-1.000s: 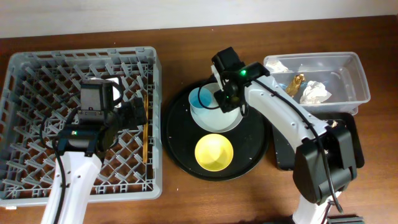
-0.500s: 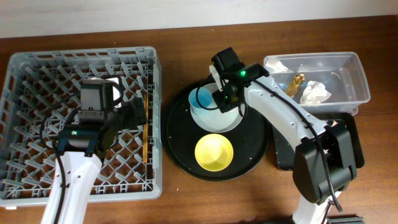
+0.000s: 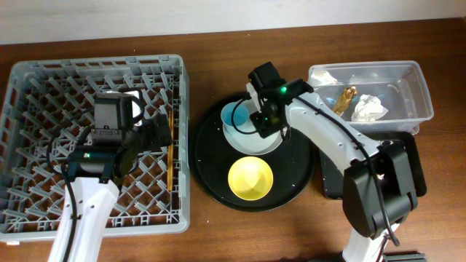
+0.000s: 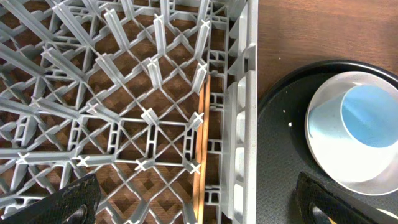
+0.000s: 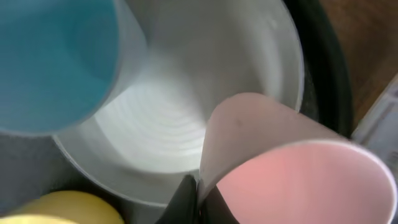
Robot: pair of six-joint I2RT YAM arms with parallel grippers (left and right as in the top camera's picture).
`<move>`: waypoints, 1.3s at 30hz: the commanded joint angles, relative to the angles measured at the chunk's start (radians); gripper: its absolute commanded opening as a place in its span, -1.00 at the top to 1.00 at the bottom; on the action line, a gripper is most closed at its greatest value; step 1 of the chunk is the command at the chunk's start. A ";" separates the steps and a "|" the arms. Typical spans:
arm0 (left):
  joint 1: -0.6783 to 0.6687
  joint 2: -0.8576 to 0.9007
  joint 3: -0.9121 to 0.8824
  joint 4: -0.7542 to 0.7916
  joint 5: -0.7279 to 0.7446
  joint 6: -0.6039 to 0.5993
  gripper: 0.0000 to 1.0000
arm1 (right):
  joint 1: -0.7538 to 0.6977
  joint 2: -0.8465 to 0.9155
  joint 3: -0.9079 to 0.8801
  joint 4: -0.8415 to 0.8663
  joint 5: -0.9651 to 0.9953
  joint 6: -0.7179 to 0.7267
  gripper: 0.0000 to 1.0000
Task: Sort waste into correct bins and load items into the dishwasher rack
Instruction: 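Grasp the pink cup on the white plate with the right gripper, then lift the pink cup and swing it toward the left gripper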
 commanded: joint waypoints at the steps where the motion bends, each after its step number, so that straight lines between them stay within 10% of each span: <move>1: 0.002 -0.011 0.016 0.003 -0.007 -0.010 -0.98 | 0.001 -0.029 0.155 -0.118 0.015 0.002 0.92; 11: 0.002 -0.011 0.016 0.003 -0.007 -0.010 -0.98 | -0.027 -0.255 0.510 -0.530 -0.075 0.009 0.92; 20: 0.002 -0.011 0.016 0.015 0.004 -0.010 -0.98 | -0.240 -0.404 0.508 -0.604 -0.670 -0.138 0.92; 23: 0.002 -0.014 0.016 -0.019 0.192 -0.009 -0.98 | -0.255 -0.403 0.477 -0.677 -0.778 -0.248 0.92; 34: 0.177 -0.021 0.016 0.075 1.578 0.158 -0.97 | -0.257 -0.403 0.376 -0.726 -1.124 -0.502 0.92; 39: 0.155 -0.025 0.016 0.068 1.593 0.144 -0.95 | -0.251 -0.403 0.279 -0.666 -1.287 -0.586 0.92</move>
